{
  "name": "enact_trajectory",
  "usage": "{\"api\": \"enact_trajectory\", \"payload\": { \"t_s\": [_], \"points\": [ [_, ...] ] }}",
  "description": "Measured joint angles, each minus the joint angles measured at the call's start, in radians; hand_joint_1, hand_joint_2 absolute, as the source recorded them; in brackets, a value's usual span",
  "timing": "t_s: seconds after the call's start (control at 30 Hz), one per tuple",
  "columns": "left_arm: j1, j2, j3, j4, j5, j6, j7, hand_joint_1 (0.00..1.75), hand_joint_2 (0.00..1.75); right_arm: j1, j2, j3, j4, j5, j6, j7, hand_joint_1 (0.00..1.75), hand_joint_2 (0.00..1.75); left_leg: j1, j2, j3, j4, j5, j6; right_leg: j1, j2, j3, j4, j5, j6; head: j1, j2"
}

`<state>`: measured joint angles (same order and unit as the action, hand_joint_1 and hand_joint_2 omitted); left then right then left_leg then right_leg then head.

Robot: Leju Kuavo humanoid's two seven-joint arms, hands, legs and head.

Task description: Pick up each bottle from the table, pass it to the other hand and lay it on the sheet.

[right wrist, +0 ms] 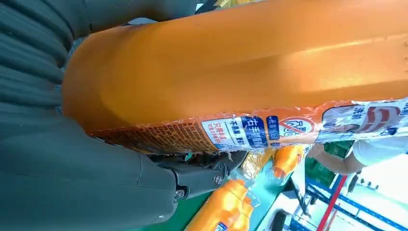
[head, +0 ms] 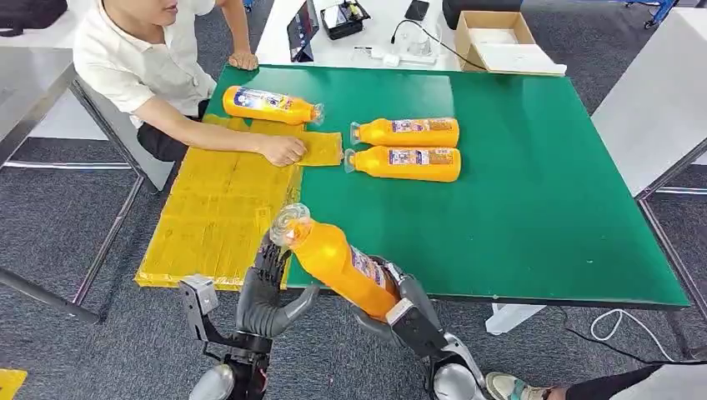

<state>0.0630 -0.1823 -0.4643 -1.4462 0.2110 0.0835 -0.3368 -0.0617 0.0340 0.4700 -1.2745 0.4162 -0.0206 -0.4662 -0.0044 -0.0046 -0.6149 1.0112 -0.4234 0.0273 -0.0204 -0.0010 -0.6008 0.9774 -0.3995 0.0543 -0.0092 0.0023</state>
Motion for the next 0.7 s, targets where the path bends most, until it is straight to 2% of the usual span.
{"api": "enact_trajectory", "payload": {
  "t_s": [0.3, 0.7],
  "points": [
    [-0.039, 0.006, -0.026, -0.003, -0.024, -0.013, -0.001, 0.0, 1.75, -0.016, 0.011, 0.002, 0.017, -0.003, -0.025, -0.006, 1.75, 1.75, 0.0, 0.0, 0.0, 0.0, 0.0, 0.0, 0.0, 0.0, 0.0, 0.0, 0.0, 0.0, 0.0, 0.0],
    [-0.061, 0.015, -0.045, 0.013, -0.003, -0.046, 0.012, 0.0, 1.75, -0.088, 0.017, 0.029, 0.068, -0.007, -0.018, 0.009, 1.75, 1.75, 0.0, 0.0, -0.001, 0.0, 0.0, 0.0, 0.0, 0.0, -0.001, 0.0, 0.0, 0.0, 0.0, 0.0]
  ]
}}
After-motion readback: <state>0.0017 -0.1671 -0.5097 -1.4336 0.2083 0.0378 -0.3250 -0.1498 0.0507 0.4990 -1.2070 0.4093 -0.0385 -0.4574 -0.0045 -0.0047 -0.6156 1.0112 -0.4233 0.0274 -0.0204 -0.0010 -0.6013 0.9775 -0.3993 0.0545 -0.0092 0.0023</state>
